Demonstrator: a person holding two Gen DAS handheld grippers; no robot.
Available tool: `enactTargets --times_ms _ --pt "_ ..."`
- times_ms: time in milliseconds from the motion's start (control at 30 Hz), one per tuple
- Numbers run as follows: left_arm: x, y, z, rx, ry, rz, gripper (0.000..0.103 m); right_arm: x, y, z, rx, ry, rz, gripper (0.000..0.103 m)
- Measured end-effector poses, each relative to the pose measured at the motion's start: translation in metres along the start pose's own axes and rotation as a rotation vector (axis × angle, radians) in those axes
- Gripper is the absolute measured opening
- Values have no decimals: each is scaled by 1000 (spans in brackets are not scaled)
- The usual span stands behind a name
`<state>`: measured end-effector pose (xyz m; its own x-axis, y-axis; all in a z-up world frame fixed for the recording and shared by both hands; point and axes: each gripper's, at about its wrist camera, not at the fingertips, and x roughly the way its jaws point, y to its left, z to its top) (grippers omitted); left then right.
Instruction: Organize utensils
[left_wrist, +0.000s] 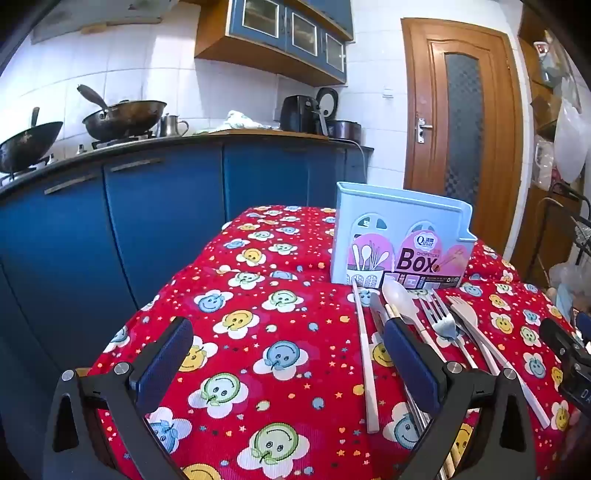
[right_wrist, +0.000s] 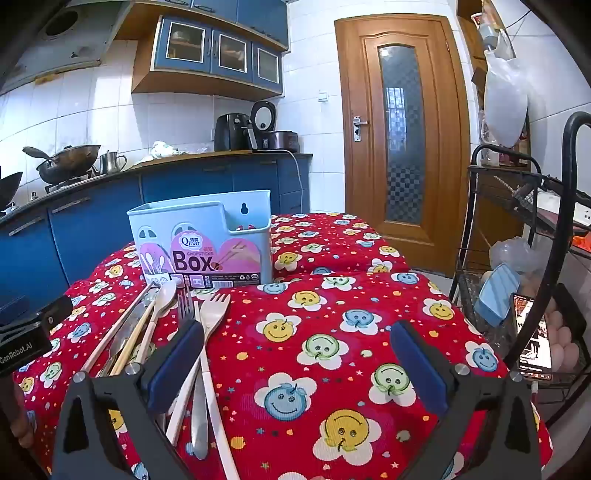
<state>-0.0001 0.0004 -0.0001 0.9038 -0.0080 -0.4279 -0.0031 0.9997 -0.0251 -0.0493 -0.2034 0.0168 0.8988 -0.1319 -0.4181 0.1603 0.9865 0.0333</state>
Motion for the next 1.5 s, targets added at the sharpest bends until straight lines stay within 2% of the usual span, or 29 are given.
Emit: enactTargets --times_ms 1500 --pt "1 0 -3 0 4 -3 102 -1 -1 0 1 -7 1 103"
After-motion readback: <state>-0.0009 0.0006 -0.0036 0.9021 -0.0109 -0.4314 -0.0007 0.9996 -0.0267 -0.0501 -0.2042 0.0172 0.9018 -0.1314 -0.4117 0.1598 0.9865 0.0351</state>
